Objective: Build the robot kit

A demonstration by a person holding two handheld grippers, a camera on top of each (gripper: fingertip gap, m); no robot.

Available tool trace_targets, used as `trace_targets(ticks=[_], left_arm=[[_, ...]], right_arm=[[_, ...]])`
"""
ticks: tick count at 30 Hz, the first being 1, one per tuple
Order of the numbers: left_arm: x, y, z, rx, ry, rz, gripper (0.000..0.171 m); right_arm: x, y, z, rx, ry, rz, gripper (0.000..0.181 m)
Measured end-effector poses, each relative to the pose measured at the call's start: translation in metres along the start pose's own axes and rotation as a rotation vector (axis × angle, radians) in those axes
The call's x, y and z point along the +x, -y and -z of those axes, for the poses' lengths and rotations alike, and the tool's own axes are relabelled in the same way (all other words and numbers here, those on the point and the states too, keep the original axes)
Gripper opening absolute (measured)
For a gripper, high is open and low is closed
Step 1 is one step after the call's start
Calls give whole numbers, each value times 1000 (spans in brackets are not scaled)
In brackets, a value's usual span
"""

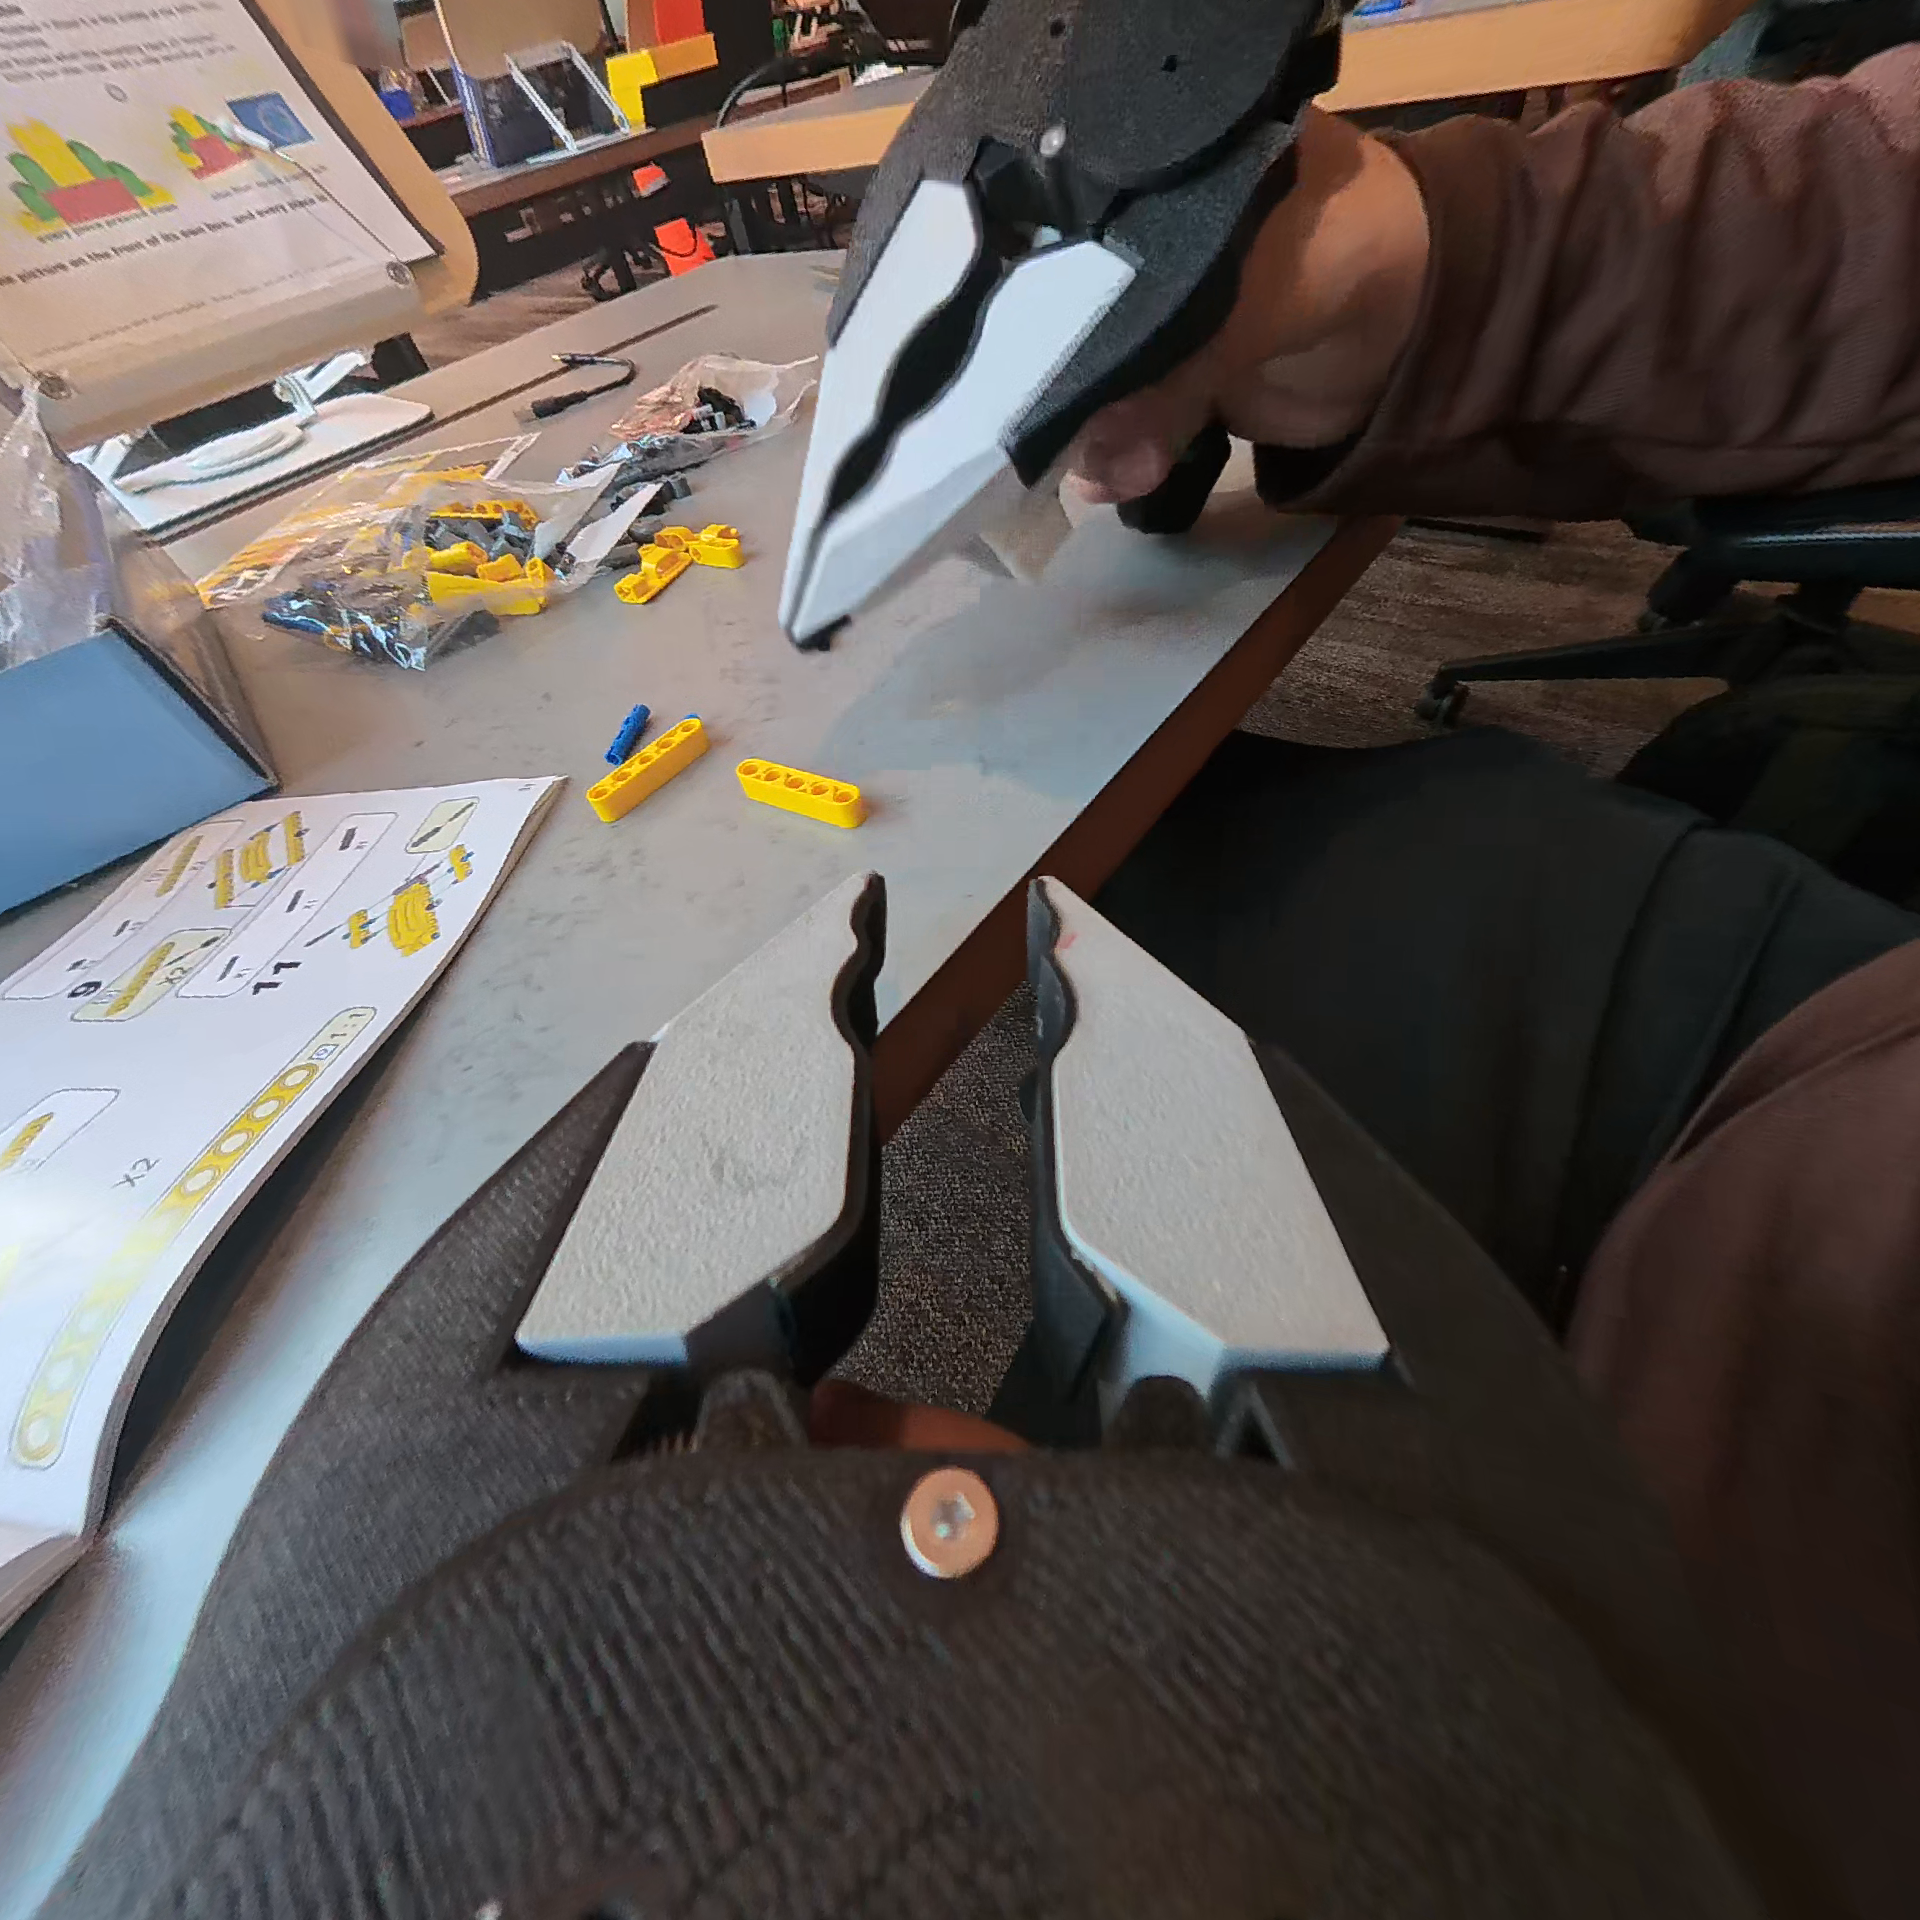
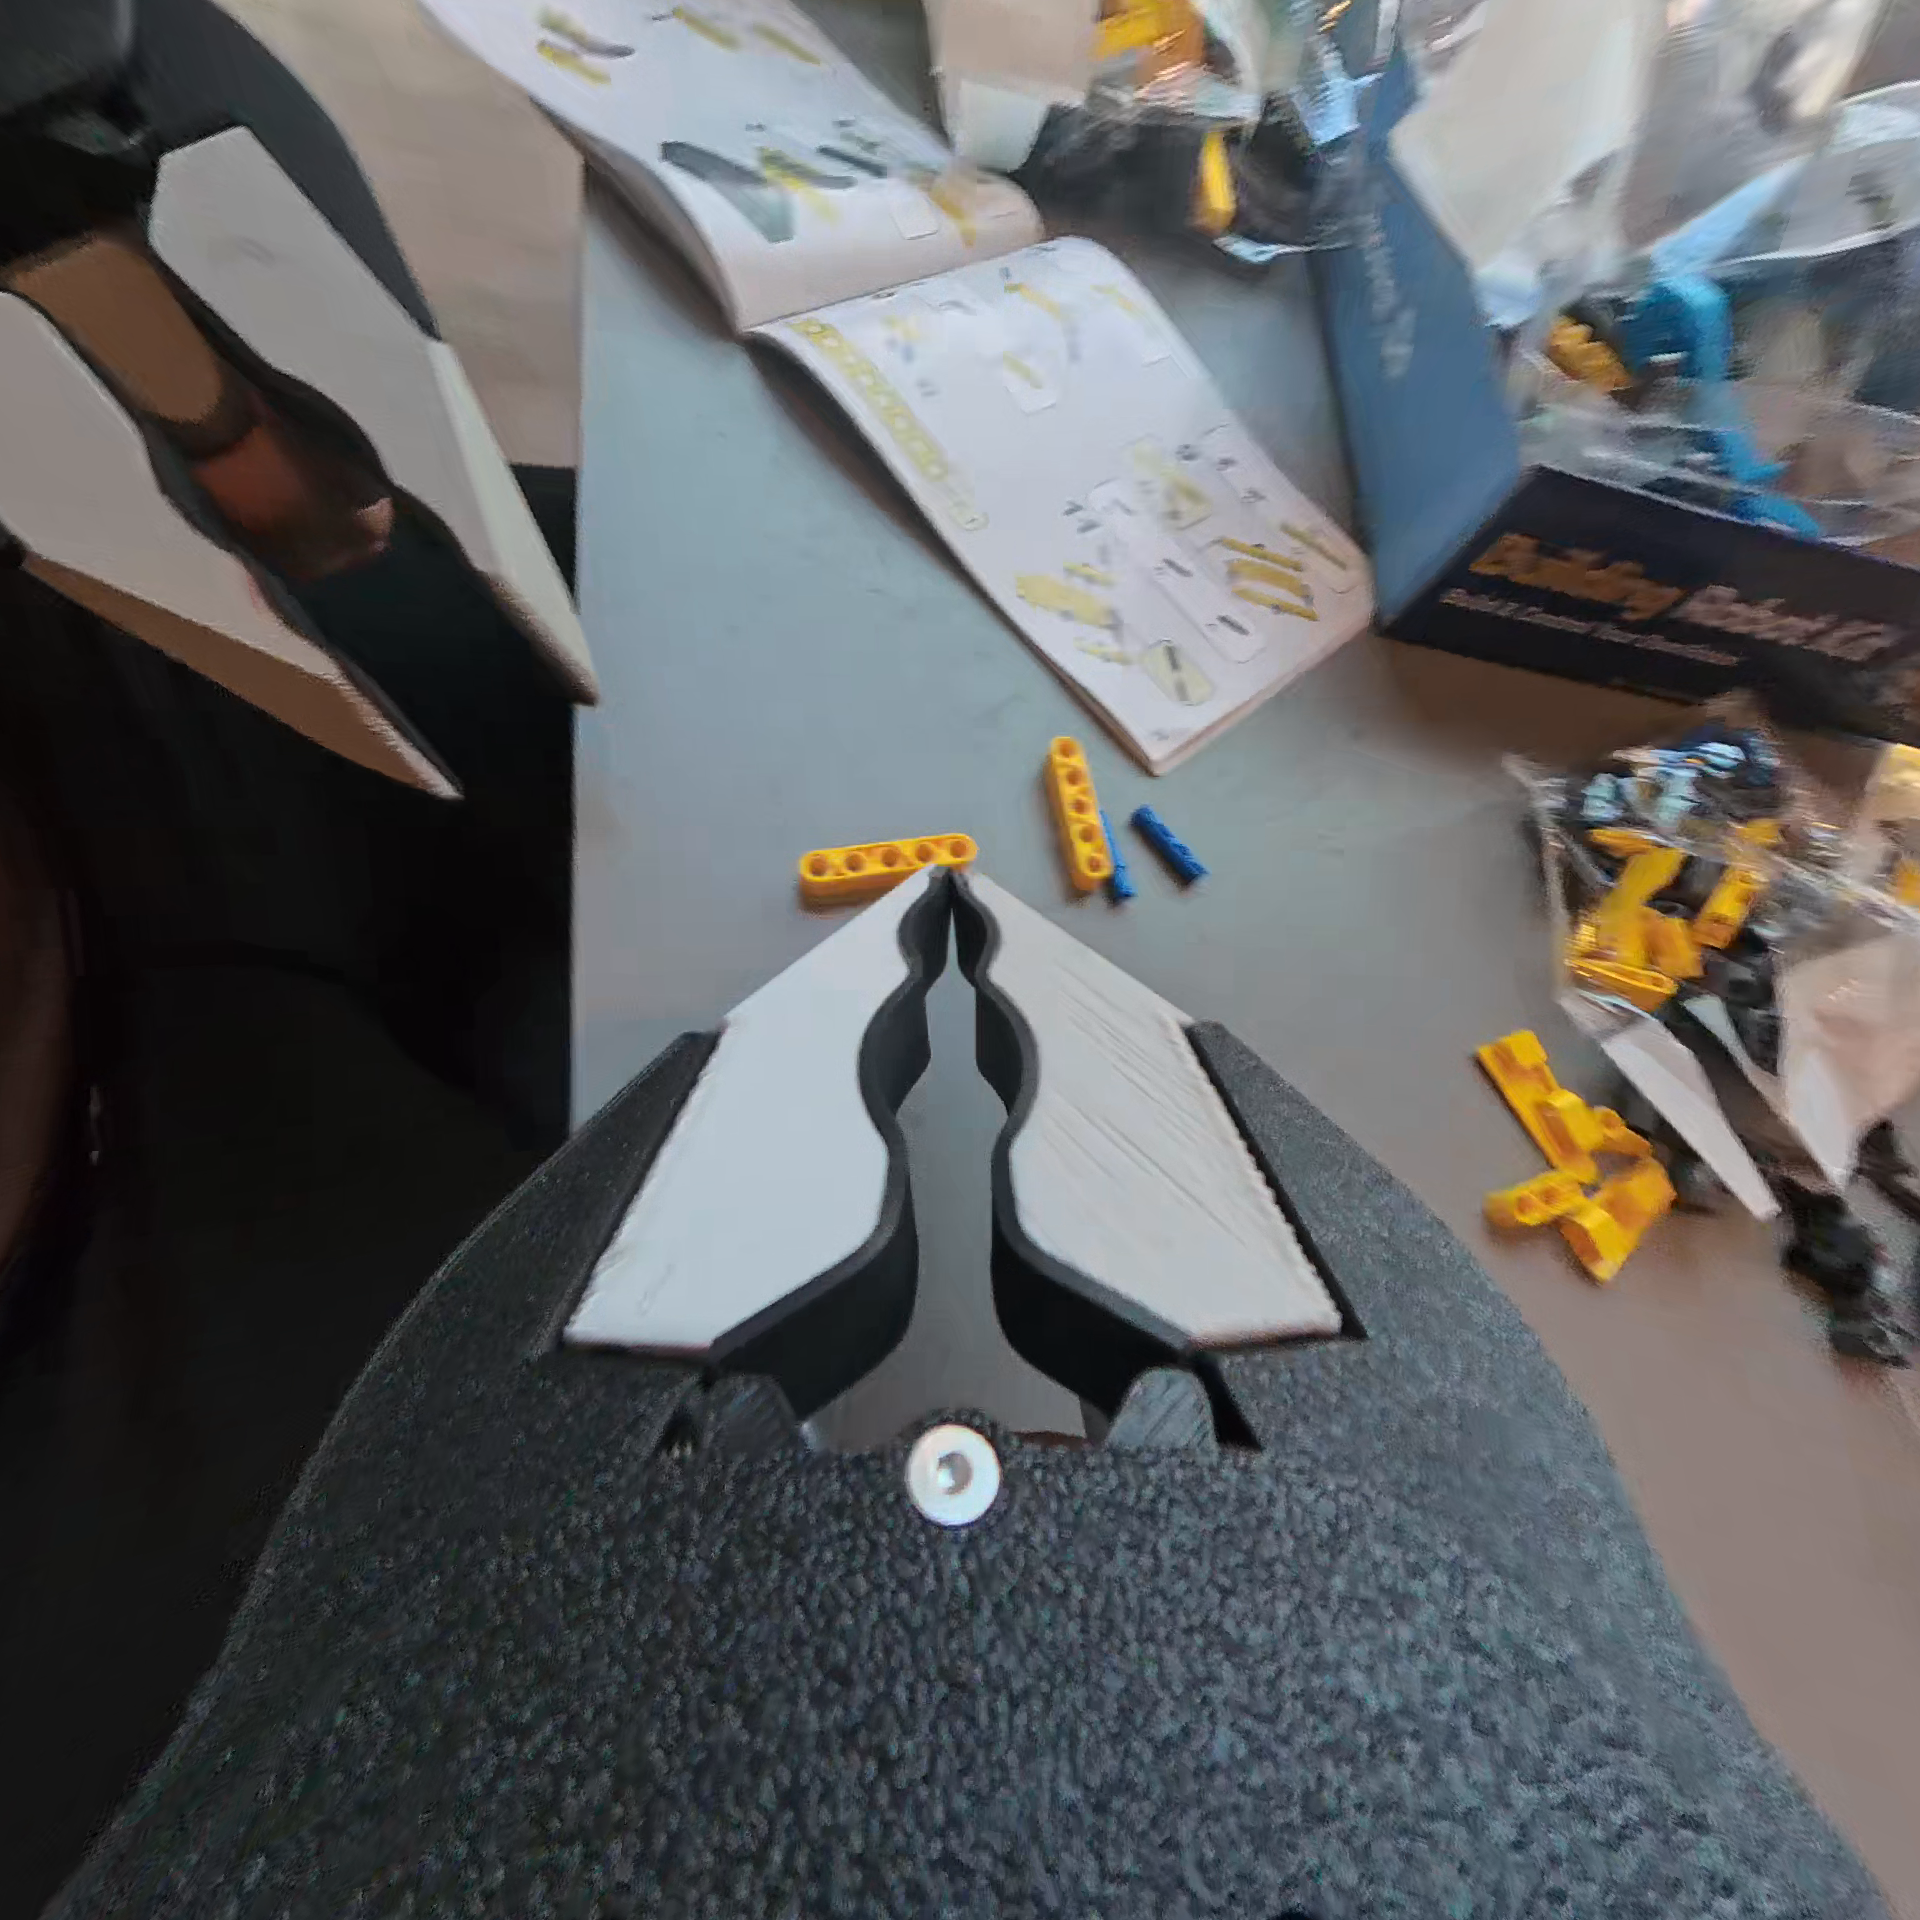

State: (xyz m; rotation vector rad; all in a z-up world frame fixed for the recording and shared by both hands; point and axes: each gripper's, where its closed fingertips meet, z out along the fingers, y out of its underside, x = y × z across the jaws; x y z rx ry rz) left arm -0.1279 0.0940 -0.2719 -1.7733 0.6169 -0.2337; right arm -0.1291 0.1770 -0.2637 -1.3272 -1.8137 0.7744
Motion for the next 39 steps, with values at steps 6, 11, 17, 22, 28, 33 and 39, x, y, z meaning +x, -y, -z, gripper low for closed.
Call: trace_targets(ticks=[6,11,17,22,28,33,39], left_arm=[[-1,-1,-1,-6,9,15,24],[-3,-1,-1,-8,11,29,24],[-7,-1,1,-8,22,45,24],[-8,-2,0,-12,31,47,24],[-3,-2,-3,-14,24,35,24],[2,-3,-6,-21,10,32,24],[6,-4,-5,-30,3,14,24]], right_arm=[[56,-13,19,42,-250,-72,0],[72,-21,25,0,-343,-52,0],[88,-37,41,-40,-348,-114,4],[98,-45,68,-43,-338,-162,4],[97,-64,81,-41,-268,-313,8],[72,-71,68,-152,-192,-240,12],[71,-63,56,-136,-233,-156,13]])
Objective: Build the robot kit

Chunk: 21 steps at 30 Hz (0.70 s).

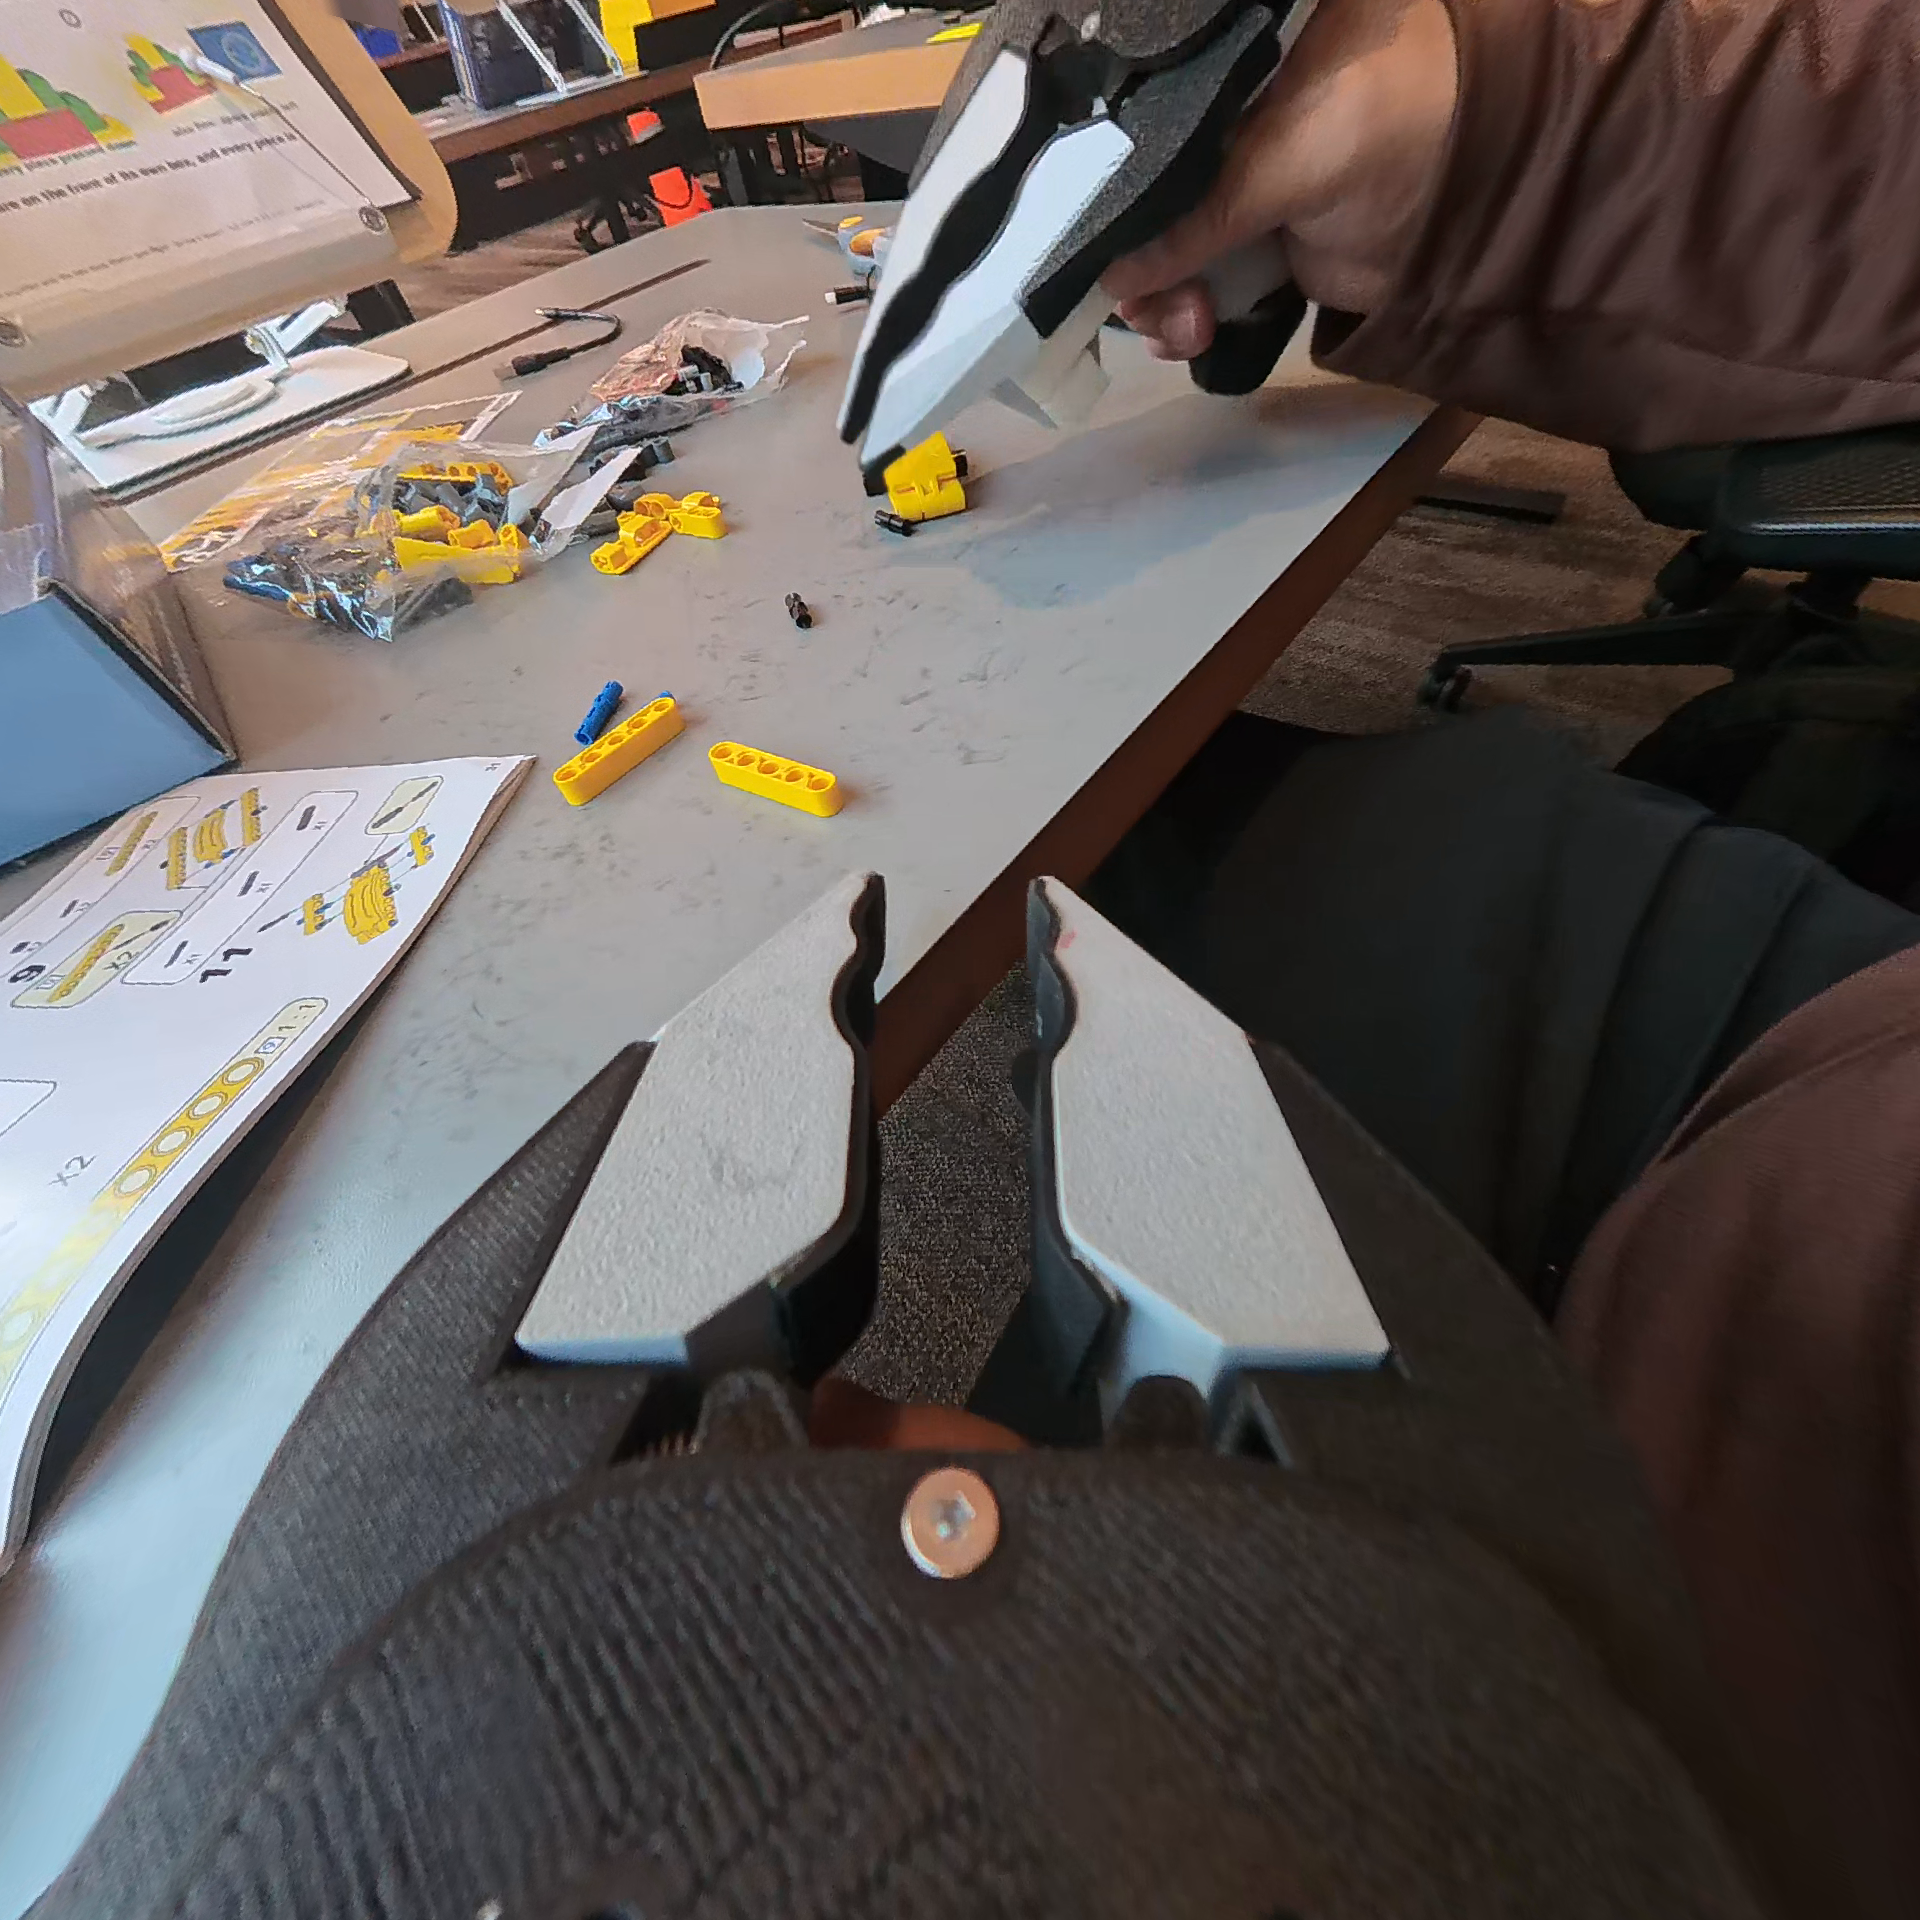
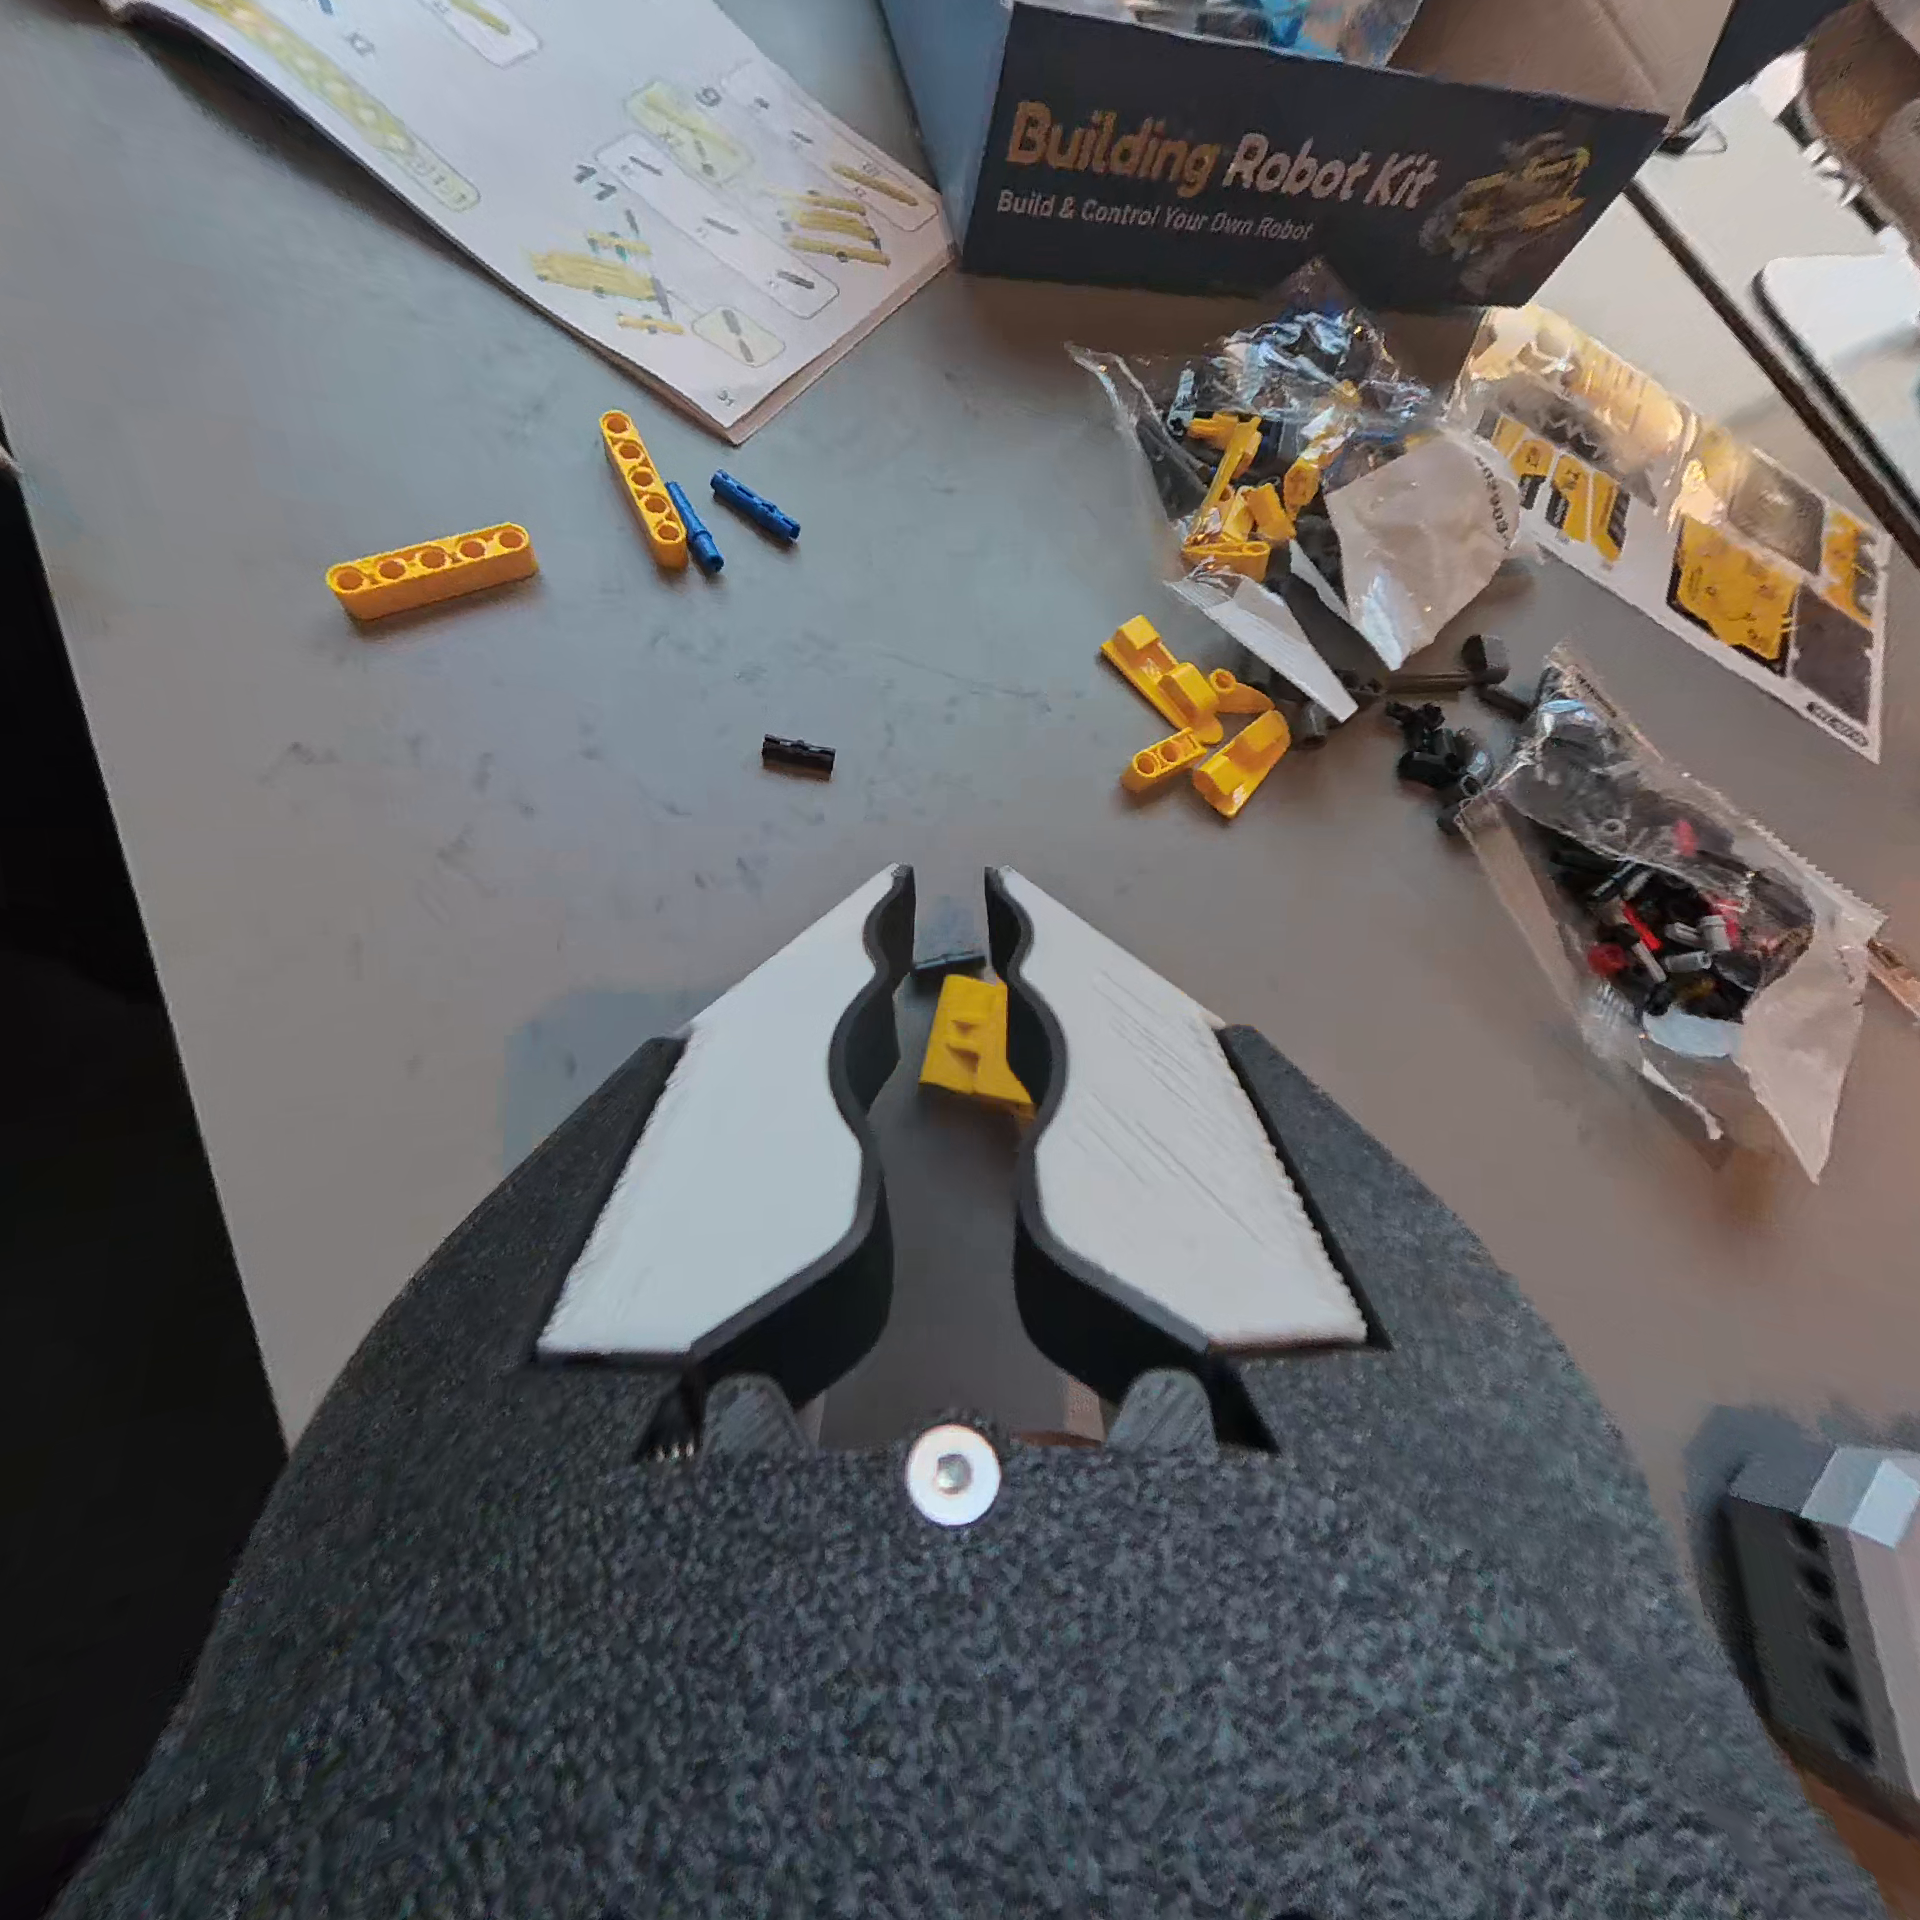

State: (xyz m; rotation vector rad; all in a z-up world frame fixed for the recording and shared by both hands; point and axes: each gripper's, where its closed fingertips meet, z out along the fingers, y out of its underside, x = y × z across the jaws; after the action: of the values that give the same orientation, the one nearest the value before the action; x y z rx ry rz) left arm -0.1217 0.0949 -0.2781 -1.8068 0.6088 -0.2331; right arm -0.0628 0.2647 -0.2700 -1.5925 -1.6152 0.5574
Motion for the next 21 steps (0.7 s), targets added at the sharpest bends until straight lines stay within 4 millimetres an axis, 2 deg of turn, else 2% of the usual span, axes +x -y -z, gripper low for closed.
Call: trace_targets(ticks=[5,8,10,16,21], left_arm=[[0,3,2,10,-6,7,24],[3,1,2,5,-23,9,23],[5,2,1,6,-36,6,23],[14,1,-3,-2,-85,19,25],[14,4,0,12,-84,21,24]], right_arm=[[10,-9,5,-38,-13,-37,14],[-1,-19,9,-119,87,-69,19],[-2,-23,9,-158,89,-44,24],[-2,-19,1,-239,120,33,23],[2,-20,-4,-348,194,96,19]])
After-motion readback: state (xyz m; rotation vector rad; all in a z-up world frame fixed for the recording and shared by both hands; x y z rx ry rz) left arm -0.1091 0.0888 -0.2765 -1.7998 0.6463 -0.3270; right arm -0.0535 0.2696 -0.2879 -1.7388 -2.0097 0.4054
